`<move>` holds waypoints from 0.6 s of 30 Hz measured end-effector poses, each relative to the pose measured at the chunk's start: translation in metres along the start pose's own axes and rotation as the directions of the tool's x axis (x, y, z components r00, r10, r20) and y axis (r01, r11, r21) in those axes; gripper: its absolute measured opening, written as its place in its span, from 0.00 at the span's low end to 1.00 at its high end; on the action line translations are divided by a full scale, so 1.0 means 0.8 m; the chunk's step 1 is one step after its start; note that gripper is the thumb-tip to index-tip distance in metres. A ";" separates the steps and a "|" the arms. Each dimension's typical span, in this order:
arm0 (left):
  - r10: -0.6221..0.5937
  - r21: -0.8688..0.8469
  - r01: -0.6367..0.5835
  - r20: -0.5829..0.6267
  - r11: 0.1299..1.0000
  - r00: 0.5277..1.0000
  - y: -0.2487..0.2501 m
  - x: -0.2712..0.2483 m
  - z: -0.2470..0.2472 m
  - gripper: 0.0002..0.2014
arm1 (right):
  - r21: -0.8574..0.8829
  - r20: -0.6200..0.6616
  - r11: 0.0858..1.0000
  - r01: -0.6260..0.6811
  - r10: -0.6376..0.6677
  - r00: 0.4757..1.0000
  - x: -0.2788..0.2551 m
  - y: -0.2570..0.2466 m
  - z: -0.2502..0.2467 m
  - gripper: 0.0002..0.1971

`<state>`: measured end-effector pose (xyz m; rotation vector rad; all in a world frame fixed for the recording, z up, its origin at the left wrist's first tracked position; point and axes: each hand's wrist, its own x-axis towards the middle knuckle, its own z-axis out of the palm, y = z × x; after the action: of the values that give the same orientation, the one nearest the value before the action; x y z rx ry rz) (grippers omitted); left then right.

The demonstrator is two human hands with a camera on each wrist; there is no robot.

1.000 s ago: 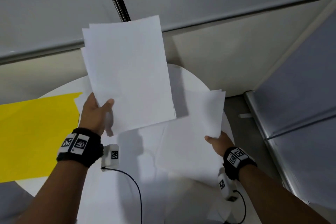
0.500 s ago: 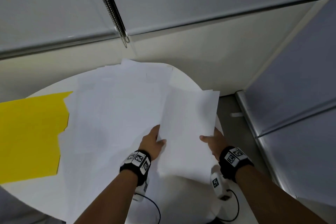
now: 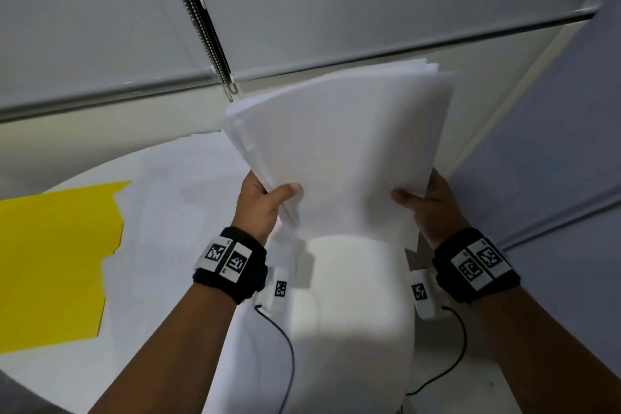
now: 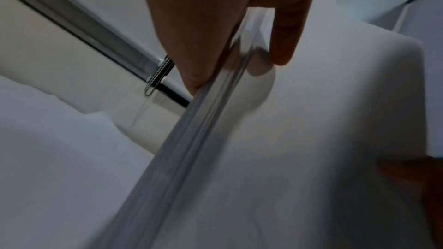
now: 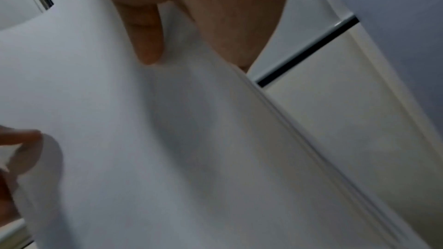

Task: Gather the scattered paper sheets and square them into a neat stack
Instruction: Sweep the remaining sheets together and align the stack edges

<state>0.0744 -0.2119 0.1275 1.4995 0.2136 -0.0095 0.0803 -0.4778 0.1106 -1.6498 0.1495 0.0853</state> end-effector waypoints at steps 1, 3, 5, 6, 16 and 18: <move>0.023 -0.004 -0.023 -0.015 1.000 1.000 0.006 -0.004 0.003 0.20 | 0.008 -0.026 1.000 0.008 -0.007 1.000 0.001 -0.002 0.005 0.24; 0.029 0.001 -0.029 -0.025 1.000 0.999 0.007 -0.009 0.006 0.19 | 0.017 -0.061 0.999 0.037 -0.036 0.998 0.001 0.004 0.013 0.28; 0.000 0.018 0.001 -0.034 1.000 0.999 -0.002 -0.011 0.006 0.21 | -0.014 -0.094 0.998 0.059 -0.060 0.994 -0.001 0.017 0.017 0.31; -0.015 0.031 0.016 -0.039 0.999 0.999 -0.008 -0.010 0.006 0.21 | -0.031 -0.114 0.997 0.068 -0.071 0.991 -0.002 0.023 0.019 0.31; -0.074 -0.026 0.070 -0.185 0.997 0.980 -0.011 0.000 0.026 0.25 | -0.148 -0.188 0.983 0.108 -0.135 0.973 -0.014 0.033 0.043 0.20; -0.059 -0.029 0.054 -0.193 0.998 0.980 -0.010 0.000 0.024 0.24 | -0.138 -0.179 0.982 0.128 -0.152 0.972 -0.015 0.032 0.042 0.21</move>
<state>0.0758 -0.2317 0.1209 1.4705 0.4116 0.0936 0.0654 -0.4461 0.0842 -1.7886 0.1742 -0.1737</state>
